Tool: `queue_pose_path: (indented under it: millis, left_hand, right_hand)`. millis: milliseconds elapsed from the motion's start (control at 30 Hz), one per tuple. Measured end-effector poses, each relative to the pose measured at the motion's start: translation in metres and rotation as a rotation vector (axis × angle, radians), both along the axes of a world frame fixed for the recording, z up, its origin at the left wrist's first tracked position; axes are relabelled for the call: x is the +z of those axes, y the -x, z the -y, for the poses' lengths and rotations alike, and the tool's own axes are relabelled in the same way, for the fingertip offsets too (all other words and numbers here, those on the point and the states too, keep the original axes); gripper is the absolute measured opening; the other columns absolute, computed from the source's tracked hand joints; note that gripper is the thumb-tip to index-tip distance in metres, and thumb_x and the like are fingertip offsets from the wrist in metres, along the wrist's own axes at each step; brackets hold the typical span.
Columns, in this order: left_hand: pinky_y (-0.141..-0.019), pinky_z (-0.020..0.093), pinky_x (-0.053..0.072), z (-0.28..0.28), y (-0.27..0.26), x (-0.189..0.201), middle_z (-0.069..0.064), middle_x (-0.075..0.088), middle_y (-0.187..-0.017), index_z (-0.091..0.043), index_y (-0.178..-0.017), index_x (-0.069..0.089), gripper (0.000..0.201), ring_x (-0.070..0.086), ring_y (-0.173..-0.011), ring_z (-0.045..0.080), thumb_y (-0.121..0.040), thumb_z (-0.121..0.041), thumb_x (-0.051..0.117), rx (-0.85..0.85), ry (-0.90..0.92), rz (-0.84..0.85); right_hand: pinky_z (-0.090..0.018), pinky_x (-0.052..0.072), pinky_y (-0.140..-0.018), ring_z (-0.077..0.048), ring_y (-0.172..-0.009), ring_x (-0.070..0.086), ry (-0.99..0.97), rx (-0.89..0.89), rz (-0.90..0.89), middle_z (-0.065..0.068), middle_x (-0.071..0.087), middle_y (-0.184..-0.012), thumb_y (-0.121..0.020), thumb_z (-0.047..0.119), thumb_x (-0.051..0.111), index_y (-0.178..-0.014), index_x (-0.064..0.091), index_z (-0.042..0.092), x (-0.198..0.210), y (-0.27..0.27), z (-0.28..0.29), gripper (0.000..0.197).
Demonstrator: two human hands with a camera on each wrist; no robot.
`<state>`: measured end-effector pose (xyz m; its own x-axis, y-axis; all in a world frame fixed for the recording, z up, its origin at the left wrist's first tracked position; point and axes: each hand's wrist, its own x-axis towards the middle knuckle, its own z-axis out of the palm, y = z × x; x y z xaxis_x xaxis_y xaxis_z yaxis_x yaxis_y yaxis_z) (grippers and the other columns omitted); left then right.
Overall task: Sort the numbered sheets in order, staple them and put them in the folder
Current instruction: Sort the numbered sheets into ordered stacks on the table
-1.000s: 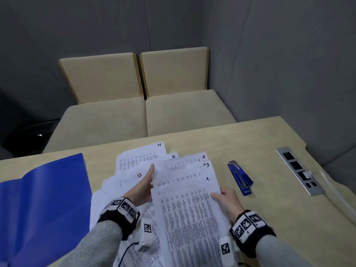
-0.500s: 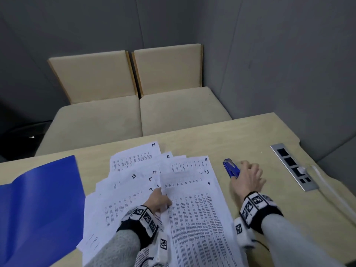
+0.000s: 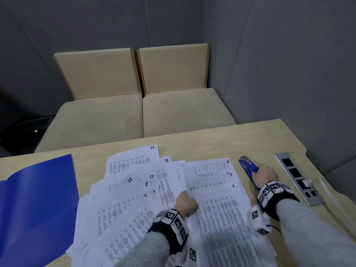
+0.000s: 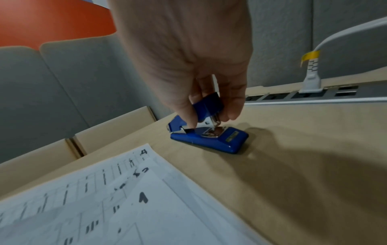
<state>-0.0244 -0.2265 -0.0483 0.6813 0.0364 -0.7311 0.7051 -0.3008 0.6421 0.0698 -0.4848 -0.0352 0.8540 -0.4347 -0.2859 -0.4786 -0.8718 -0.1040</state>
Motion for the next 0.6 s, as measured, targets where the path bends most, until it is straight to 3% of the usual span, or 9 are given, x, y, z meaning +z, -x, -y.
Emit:
queue_pose_path:
  millis: [100, 167, 300, 400, 467, 533, 600]
  left_hand:
    - [-0.069, 0.029, 0.050, 0.025, -0.004, -0.001, 0.012, 0.061, -0.103, -0.006, -0.111, 0.053, 0.027, 0.058, -0.085, 0.023, -0.084, 0.000, 0.047, -0.018, -0.092, 0.051]
    - [-0.083, 0.034, 0.055, 0.037, -0.004, -0.003, 0.012, 0.062, -0.114, -0.006, -0.116, 0.052, 0.035, 0.061, -0.100, 0.027, -0.082, -0.002, 0.046, -0.045, -0.125, 0.064]
    - [-0.078, 0.031, 0.052, 0.049, -0.007, -0.002, 0.007, 0.056, -0.104, -0.005, -0.113, 0.049, 0.031, 0.058, -0.097, 0.025, -0.082, -0.001, 0.047, -0.136, -0.195, 0.080]
    - [-0.079, 0.030, 0.048, 0.048, -0.011, -0.001, 0.008, 0.050, -0.105, -0.010, -0.105, 0.042, 0.020, 0.051, -0.092, 0.023, -0.087, -0.013, 0.050, -0.279, -0.323, 0.078]
    - [-0.085, 0.034, 0.047, 0.043, -0.013, 0.002, 0.011, 0.053, -0.115, -0.007, -0.115, 0.041, 0.037, 0.054, -0.103, 0.028, -0.089, -0.030, 0.054, -0.373, -0.422, 0.106]
    - [-0.083, 0.035, 0.047, 0.031, -0.014, 0.008, 0.012, 0.054, -0.120, -0.005, -0.124, 0.038, 0.052, 0.056, -0.110, 0.031, -0.092, -0.043, 0.050, -0.405, -0.545, 0.191]
    - [-0.081, 0.036, 0.047, 0.008, -0.014, 0.015, 0.012, 0.054, -0.120, -0.006, -0.124, 0.039, 0.048, 0.058, -0.107, 0.032, -0.095, -0.043, 0.042, -0.412, -0.689, 0.293]
  right_hand:
    - [-0.032, 0.047, -0.069, -0.035, -0.090, 0.064, -0.026, -0.043, 0.008, -0.021, 0.066, -0.101, -0.088, 0.021, 0.059, -0.104, 0.064, 0.002, -0.001, -0.015, 0.015, 0.025]
    - [-0.032, 0.046, -0.068, -0.035, -0.090, 0.064, -0.049, -0.069, 0.009, -0.022, 0.066, -0.100, -0.087, 0.020, 0.061, -0.104, 0.065, 0.001, -0.002, -0.021, 0.021, 0.025]
    - [-0.032, 0.046, -0.066, -0.036, -0.087, 0.063, -0.080, -0.073, 0.051, -0.024, 0.065, -0.097, -0.089, 0.020, 0.057, -0.101, 0.064, -0.001, 0.005, -0.033, 0.019, 0.025]
    - [-0.034, 0.044, -0.067, -0.038, -0.088, 0.062, -0.101, 0.012, 0.185, -0.024, 0.066, -0.097, -0.089, 0.024, 0.056, -0.098, 0.066, 0.002, 0.025, -0.052, -0.013, 0.026]
    - [-0.033, 0.045, -0.070, -0.037, -0.091, 0.063, -0.158, 0.103, 0.224, -0.019, 0.067, -0.099, -0.088, 0.029, 0.058, -0.100, 0.067, 0.009, 0.033, -0.068, -0.049, 0.024]
    - [-0.033, 0.048, -0.074, -0.035, -0.095, 0.063, -0.227, 0.172, 0.191, -0.016, 0.068, -0.103, -0.086, 0.031, 0.060, -0.103, 0.069, 0.014, 0.033, -0.082, -0.089, 0.026]
    - [-0.033, 0.049, -0.076, -0.036, -0.098, 0.062, -0.267, 0.219, 0.132, -0.017, 0.067, -0.106, -0.085, 0.031, 0.060, -0.106, 0.068, 0.013, 0.026, -0.090, -0.127, 0.028]
